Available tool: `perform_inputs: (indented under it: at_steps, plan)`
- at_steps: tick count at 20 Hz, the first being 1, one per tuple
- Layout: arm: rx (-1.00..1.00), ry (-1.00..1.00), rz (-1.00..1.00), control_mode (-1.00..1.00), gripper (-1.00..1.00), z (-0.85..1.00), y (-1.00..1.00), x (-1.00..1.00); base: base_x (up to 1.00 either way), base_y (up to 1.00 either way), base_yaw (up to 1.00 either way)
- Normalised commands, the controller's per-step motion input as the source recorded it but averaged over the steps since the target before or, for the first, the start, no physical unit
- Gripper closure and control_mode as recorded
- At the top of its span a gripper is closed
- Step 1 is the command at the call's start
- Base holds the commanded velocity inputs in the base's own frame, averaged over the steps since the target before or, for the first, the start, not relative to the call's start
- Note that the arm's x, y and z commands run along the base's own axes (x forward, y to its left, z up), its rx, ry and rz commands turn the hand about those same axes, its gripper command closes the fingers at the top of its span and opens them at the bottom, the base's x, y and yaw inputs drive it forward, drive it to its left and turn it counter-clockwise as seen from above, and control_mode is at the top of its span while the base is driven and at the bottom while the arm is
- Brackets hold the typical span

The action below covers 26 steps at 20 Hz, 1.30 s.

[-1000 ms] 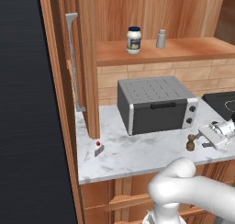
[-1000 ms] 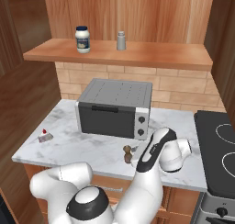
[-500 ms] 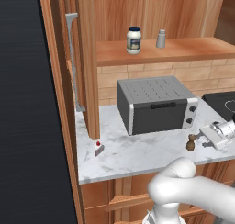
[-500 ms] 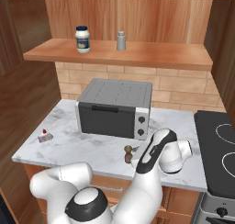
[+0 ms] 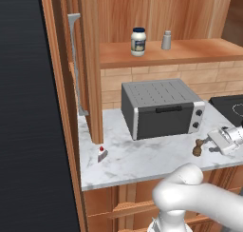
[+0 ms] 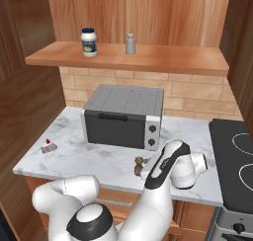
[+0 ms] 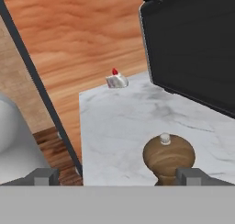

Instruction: There are various items on the counter. Only move the condiments/shakers into the cabinet.

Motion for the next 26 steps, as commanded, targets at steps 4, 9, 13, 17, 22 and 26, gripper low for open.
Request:
perform_inputs:
  at_steps: [4,9,13,17,22,26]
  plan:
    - [0.0,0.0,-0.05,-1.0,-1.0,0.0,0.06,0.0,0.0,0.0,0.0]
    - [0.0,0.0,-0.04,-1.0,-1.0,0.0,0.08,0.0,0.0,0.0,0.0]
    - [0.0,-0.01,-0.08,-1.0,-1.0,0.0,0.0,0.0,0.0,0.0,0.0]
    - [0.0,0.0,-0.09,-1.0,-1.0,0.0,0.0,0.02,0.0,0.0,0.0]
    - [0.0,0.0,-0.06,-1.0,-1.0,0.0,0.0,0.0,0.0,0.0,0.0]
    - [0.0,0.0,0.0,-1.0,-1.0,-0.01,0.0,0.0,0.0,0.0,0.0]
